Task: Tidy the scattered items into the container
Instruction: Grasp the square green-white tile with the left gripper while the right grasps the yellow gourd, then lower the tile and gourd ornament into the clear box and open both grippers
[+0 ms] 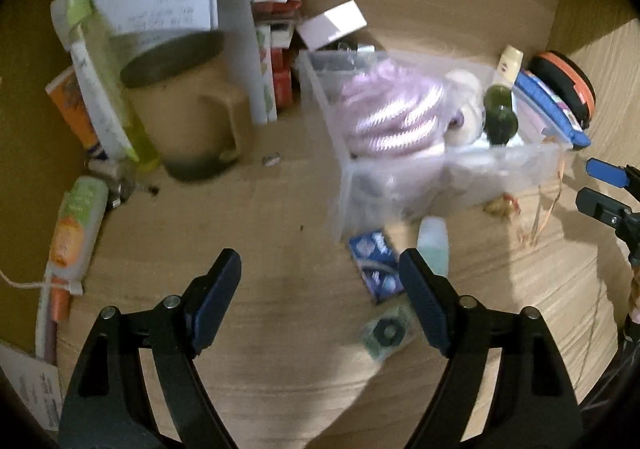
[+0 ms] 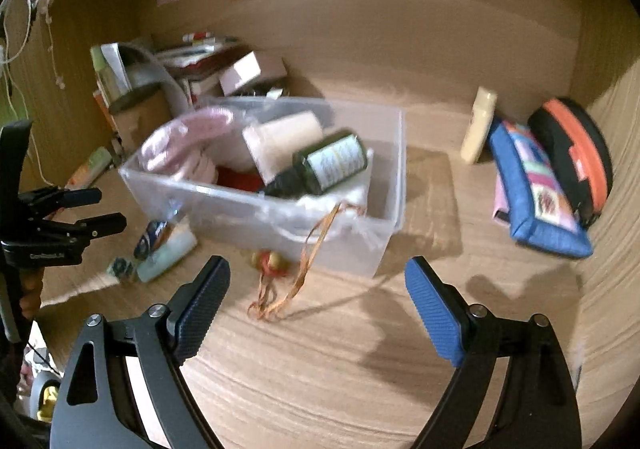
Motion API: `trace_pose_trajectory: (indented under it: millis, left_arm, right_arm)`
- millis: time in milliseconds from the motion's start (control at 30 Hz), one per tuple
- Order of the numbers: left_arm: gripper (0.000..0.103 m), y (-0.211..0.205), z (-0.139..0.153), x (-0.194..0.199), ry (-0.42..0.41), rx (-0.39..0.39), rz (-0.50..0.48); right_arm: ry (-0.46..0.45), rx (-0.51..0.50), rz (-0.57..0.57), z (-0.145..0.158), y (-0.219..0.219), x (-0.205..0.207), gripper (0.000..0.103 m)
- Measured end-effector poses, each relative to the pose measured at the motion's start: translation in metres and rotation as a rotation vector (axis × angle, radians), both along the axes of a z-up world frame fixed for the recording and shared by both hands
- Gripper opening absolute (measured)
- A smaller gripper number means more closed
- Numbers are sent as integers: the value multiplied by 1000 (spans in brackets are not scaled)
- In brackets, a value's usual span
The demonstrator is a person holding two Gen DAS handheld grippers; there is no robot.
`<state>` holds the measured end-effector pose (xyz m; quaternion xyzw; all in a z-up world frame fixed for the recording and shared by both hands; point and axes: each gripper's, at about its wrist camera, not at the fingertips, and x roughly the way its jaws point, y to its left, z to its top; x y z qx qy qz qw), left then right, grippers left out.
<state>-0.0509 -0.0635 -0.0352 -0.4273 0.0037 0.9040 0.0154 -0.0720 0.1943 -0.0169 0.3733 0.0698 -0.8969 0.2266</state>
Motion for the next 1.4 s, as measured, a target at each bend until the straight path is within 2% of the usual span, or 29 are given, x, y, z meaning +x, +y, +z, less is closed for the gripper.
trace_pose_trajectory:
  millis: [133, 267, 400, 467, 500, 533, 700, 767, 867, 933, 1033, 1167, 1400]
  left_arm:
    - [81, 1, -7, 11, -7, 6, -18]
    - [81, 8, -14, 23, -27, 18, -62]
    - [81, 14, -20, 31, -43, 23, -94]
    - [81, 17, -23, 31, -52, 27, -106]
    - [74, 18, -24, 30, -62, 30, -106]
    - [64, 18, -27, 27, -82, 34, -98]
    - [60, 17, -28, 23, -87, 56, -94]
    - [56, 16, -28, 23, -79, 49, -91]
    - [45, 15, -28, 23, -69, 36, -79]
    - [24, 13, -28, 24, -61, 43, -75]
    - [24, 7, -28, 27, -50, 66, -66]
    - [24, 1, -29, 32, -40, 86, -50]
    - [24, -7, -23, 41, -6, 106, -30]
  right_arm:
    - [14, -42, 39, -2, -8, 11, 88]
    - [-14, -83, 106, -2, -20, 18, 87]
    - [22, -66, 156, 0, -33, 30, 85]
    - [13, -57, 169, -3, -39, 29, 83]
    - [4, -54, 169, -5, -41, 28, 83]
    - [-17, -42, 161, -10, -44, 23, 83]
    - [-107, -53, 110, -26, -48, 0, 83]
    - [-118, -46, 96, -30, -50, -5, 83]
    - [-122, -16, 77, -36, -55, -12, 78]
    - [-145, 3, 72, -40, -60, -17, 70]
    - [-189, 13, 66, -47, -66, -24, 54]
    - [-174, 24, 45, -48, -71, -25, 54]
    - [-115, 119, 35, -50, -82, -14, 54]
